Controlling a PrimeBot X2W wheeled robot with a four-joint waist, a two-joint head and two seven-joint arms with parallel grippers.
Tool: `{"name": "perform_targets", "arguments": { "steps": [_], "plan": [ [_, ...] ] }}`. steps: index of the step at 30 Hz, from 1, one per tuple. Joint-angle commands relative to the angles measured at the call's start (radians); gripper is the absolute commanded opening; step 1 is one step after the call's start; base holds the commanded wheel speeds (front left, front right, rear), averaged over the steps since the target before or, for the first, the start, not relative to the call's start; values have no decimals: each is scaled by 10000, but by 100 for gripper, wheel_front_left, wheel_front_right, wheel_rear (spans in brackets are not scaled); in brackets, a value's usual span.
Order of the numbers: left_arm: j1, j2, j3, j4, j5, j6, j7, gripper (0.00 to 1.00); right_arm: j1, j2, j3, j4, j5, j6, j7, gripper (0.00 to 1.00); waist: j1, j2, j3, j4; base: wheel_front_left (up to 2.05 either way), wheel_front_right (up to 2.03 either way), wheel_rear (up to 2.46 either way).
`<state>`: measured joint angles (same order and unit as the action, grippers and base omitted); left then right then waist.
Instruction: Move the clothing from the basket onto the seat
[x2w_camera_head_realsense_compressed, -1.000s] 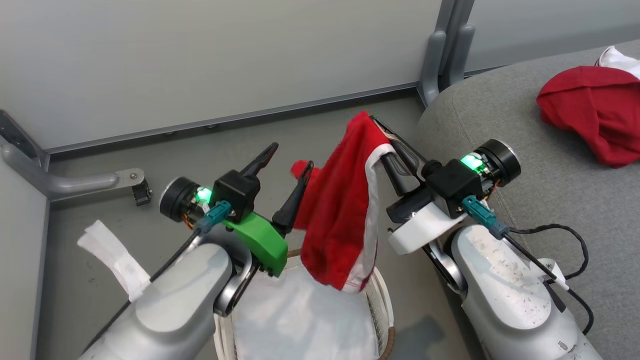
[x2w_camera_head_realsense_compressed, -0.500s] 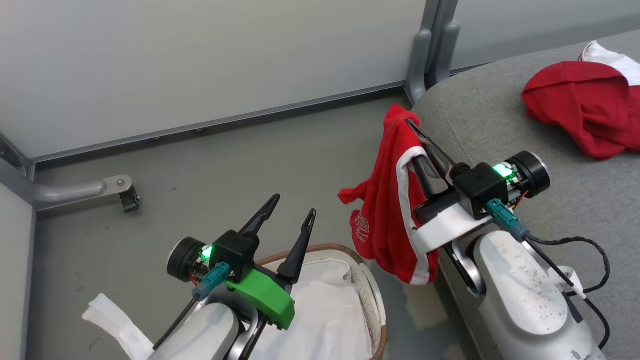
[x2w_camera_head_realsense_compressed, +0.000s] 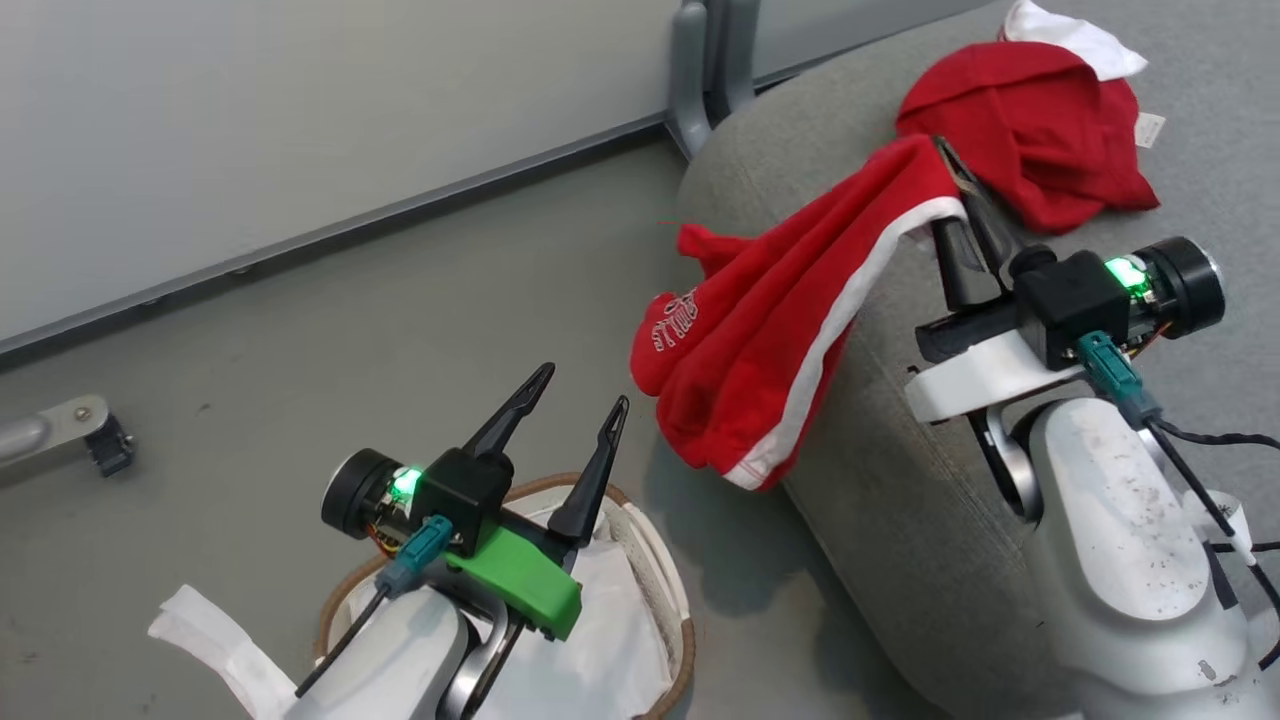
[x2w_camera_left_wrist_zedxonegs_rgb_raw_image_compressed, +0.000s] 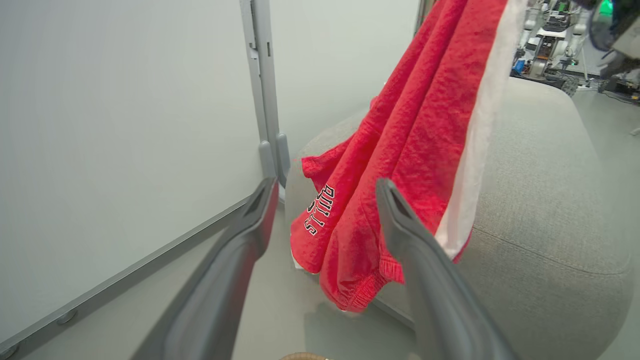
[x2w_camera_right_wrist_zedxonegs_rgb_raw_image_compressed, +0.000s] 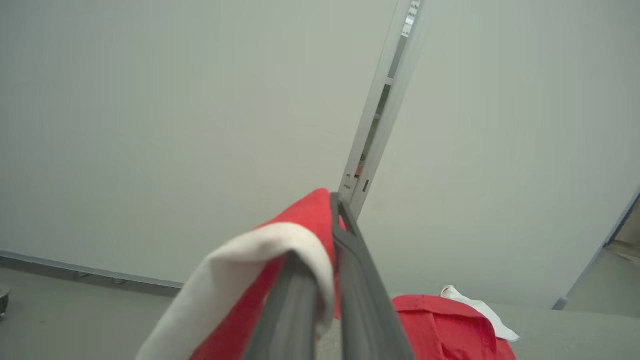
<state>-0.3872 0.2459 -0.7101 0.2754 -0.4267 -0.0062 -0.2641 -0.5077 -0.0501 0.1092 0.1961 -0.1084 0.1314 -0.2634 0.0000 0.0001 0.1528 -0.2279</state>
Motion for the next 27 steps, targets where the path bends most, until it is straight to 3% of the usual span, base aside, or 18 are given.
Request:
{"name": "perform_targets", "arguments": {
  "steps": [1,7,13,20,24,27],
  "plan": [
    [-282,117,87,20,117,-40,-5,100,-112,-14,-175,-122,-14,-16,-21,0,0,-1,973,-1323,0,0,0],
    [-675,211,24,91,358,-217,0,100,139,-5,-919,-402,18,-14,-21,0,0,-1,1577,-2246,0,0,0],
    [-936,180,-161,77,456,-308,43,100,371,-4,-1339,-392,285,-14,-21,0,0,-1,1968,-2632,0,0,0],
    [-1196,170,-336,-15,555,-375,134,100,-363,-14,-1327,92,431,-14,-21,0,0,-1,2348,-2335,0,0,0],
    [-1330,153,-435,-62,616,-398,210,100,-1462,-31,-1295,640,1354,-14,-21,0,0,-1,2581,-1929,0,0,0],
    [-1449,108,-501,-130,680,-379,217,100,-2681,-552,-1171,994,1482,-16,-23,0,0,-1,2798,-1545,0,0,0]
  ]
}}
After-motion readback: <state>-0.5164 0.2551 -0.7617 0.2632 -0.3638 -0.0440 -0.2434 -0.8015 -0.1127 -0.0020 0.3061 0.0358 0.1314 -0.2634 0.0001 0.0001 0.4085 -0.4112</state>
